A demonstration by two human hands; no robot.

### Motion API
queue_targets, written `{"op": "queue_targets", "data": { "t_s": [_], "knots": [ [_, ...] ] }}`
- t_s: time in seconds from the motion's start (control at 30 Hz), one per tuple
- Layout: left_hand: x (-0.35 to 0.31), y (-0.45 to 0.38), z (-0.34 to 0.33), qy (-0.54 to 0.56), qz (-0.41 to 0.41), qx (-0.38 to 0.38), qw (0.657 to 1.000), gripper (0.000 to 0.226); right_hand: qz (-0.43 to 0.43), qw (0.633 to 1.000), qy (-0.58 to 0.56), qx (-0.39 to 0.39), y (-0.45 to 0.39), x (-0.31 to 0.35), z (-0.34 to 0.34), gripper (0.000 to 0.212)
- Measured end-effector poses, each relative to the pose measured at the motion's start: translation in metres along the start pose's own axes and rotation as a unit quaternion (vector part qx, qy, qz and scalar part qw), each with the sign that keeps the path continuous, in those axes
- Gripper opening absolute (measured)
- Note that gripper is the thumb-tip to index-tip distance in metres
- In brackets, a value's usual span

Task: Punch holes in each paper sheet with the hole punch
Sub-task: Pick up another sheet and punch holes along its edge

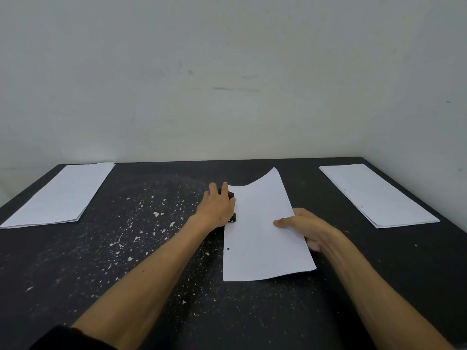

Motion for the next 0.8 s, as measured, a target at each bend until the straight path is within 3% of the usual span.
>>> {"op": "queue_targets", "data": {
  "t_s": [0.1, 0.27, 0.53, 0.8],
  "knots": [
    [-0.007, 0.001, 0.012, -0.114, -0.06, -0.048, 0.99, 0.063, -0.002, 1.0, 0.001, 0.003, 0.0, 0.0, -0.001, 0.021],
    [-0.023, -0.002, -0.004, -0.181, -0.109, 0.007, 0.977, 0.083, -0.004, 1.0, -0.002, 0.002, -0.001, 0.0, -0.001, 0.021],
    [-0.019, 0.001, -0.008, -0.112, -0.105, -0.016, 0.988, 0.082, -0.005, 1.0, 0.002, 0.005, -0.001, 0.001, -0.002, 0.021],
    [-0.011, -0.002, -0.015, 0.03, -0.11, -0.044, 0.993, 0.072, -0.003, 1.0, -0.004, 0.01, -0.002, -0.001, -0.001, 0.023]
  ]
}}
Point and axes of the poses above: each hand's wrist, its own y-axis away from the middle knuckle, its own z-axis out of the back of the hand, x = y × z, the point moved 10 cm from there along -y, towards the middle knuckle, and after that the axes turned 11 degrees about -y, right-handed, at the moved point
